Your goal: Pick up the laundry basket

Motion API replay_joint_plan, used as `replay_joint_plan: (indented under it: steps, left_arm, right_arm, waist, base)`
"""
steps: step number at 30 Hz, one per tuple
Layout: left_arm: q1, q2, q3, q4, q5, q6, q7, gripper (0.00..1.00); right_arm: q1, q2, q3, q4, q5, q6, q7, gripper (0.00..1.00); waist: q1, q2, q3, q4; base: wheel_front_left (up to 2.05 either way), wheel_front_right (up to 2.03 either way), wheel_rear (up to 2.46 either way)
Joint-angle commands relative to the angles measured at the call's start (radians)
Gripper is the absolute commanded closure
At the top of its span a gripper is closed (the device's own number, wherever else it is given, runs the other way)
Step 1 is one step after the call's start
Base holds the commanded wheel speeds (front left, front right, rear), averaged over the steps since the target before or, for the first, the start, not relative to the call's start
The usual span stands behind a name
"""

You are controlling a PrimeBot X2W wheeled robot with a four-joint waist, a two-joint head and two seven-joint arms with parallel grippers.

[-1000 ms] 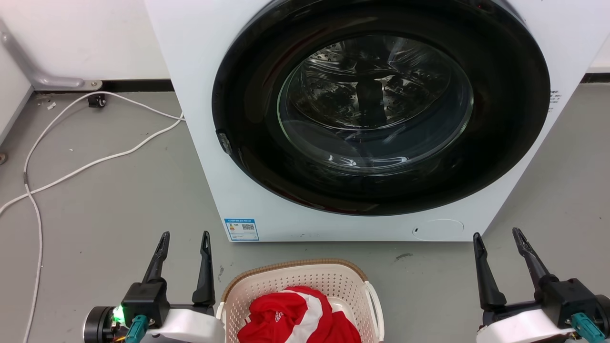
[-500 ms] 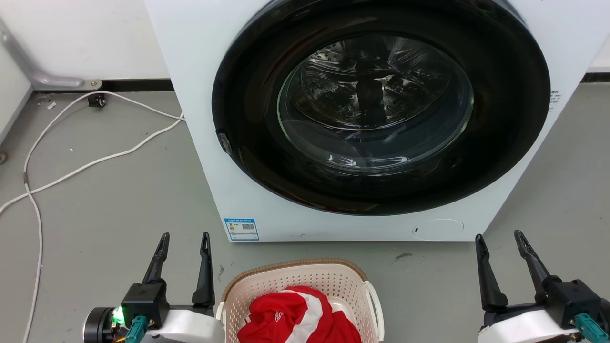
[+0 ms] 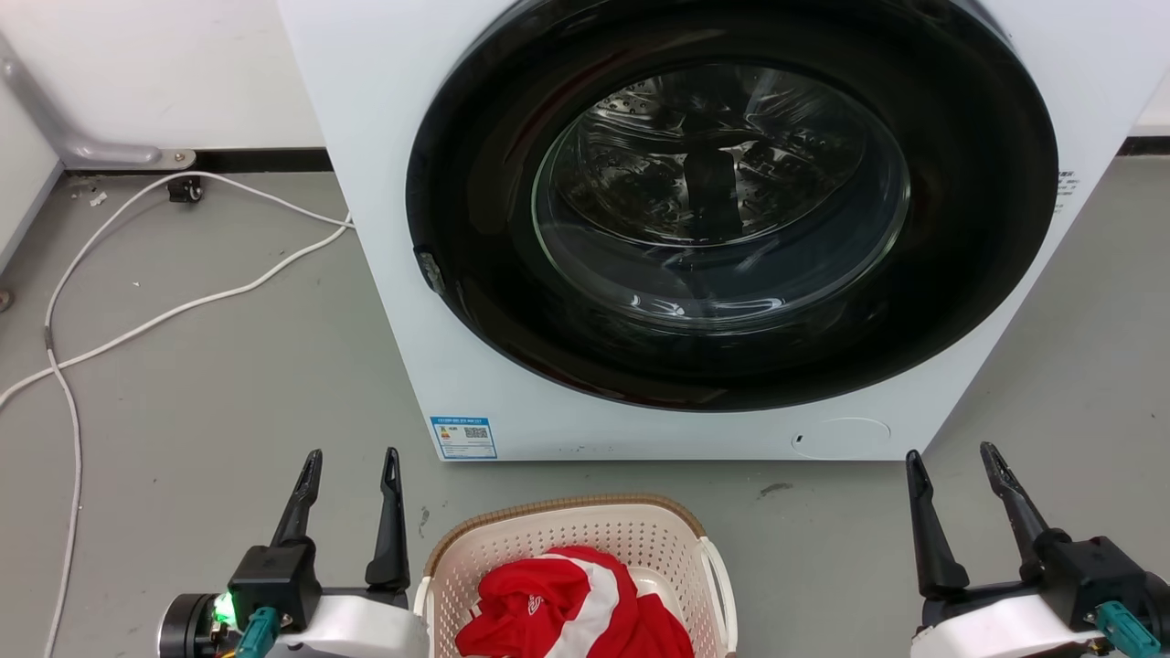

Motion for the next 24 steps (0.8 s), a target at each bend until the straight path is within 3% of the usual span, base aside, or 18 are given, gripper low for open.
replay_joint_plan:
  steps: [1,14,24]
  left_arm:
    - [0.006,0.002,0.004,0.005,-0.011,0.001,-0.006,0.00]
    - [-0.034,0.002,0.056,0.113,-0.034,-0.025,-0.005,0.00]
    - [-0.121,0.002,0.105,0.281,-0.011,-0.051,-0.005,0.00]
  right_arm:
    - [0.005,-0.003,0.005,0.000,0.003,0.000,-0.002,0.00]
    - [-0.063,-0.002,0.134,0.086,-0.014,0.000,-0.002,0.00]
    - [-0.172,-0.002,0.191,0.287,-0.086,0.000,-0.002,0.00]
  waist:
    - [0.0000,0.0000,0.001,0.000]
    - [0.0000,0.0000,0.061,0.003]
    - [0.0000,0.0000,0.180,0.002]
  base:
    - [0.00,0.00,0.00]
    - [0.00,0.00,0.00]
    - [0.00,0.00,0.00]
